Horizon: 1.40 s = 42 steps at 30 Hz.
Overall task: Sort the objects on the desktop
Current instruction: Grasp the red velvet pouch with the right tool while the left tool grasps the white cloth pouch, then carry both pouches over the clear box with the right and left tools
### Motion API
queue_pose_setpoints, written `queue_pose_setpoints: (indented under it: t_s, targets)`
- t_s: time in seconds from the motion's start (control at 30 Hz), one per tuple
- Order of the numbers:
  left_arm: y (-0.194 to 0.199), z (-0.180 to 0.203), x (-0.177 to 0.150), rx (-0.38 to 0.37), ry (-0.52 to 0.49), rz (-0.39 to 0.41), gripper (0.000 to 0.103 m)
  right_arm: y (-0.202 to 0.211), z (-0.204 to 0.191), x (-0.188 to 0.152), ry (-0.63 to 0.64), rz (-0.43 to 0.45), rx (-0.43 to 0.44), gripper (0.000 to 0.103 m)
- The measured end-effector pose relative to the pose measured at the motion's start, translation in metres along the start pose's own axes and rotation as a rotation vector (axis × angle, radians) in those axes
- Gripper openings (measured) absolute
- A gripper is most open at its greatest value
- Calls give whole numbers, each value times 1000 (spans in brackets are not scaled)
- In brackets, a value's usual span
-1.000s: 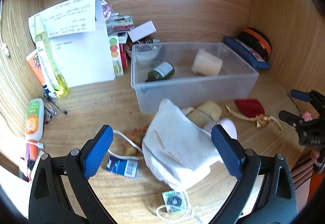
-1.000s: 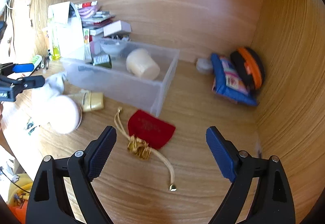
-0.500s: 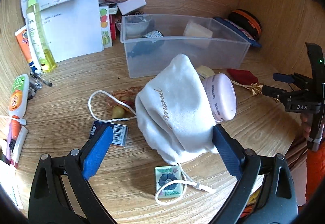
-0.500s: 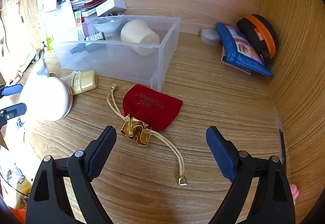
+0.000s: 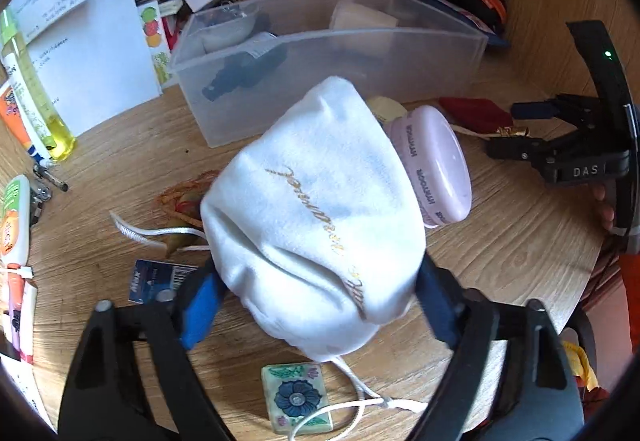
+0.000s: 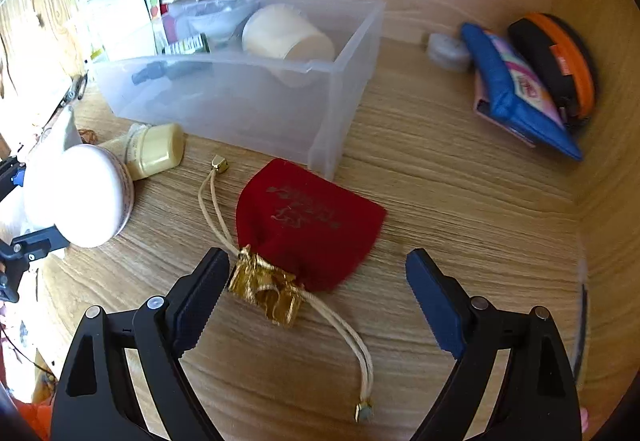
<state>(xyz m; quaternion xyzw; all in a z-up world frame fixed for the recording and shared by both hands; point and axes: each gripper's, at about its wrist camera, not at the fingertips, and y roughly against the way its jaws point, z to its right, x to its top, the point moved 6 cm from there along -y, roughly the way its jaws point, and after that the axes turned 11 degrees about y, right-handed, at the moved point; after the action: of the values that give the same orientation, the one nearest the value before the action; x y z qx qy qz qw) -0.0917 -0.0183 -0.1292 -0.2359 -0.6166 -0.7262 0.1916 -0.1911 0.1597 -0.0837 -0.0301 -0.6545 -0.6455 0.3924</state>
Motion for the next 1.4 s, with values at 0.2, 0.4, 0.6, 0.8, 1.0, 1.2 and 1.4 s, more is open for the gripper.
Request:
queue_pose_setpoints:
  t_s: [0.2, 0.4, 0.6, 0.8, 1.0, 1.2, 1.4]
  targets:
    - [-2, 3, 0, -7, -13, 0, 66, -3, -6, 5, 28, 34, 40, 67]
    - [5, -2, 7, -102, 39, -6, 51, 2, -7, 4, 34, 62, 38, 38]
    - [16, -17, 13, -77, 80, 34, 44, 7, -7, 2, 33, 87, 44, 32]
    - [35, -24, 23, -71, 108, 96, 44, 26, -3, 10, 13, 141, 48, 31]
    - [57, -23, 41, -86, 124, 161, 44, 49, -7, 19, 32, 187, 45, 31]
    - [79, -22, 59, -89, 124, 222, 44, 71, -6, 28, 48, 230, 37, 31]
    - [102, -18, 81, -71, 109, 290, 44, 90, -7, 41, 71, 271, 20, 31]
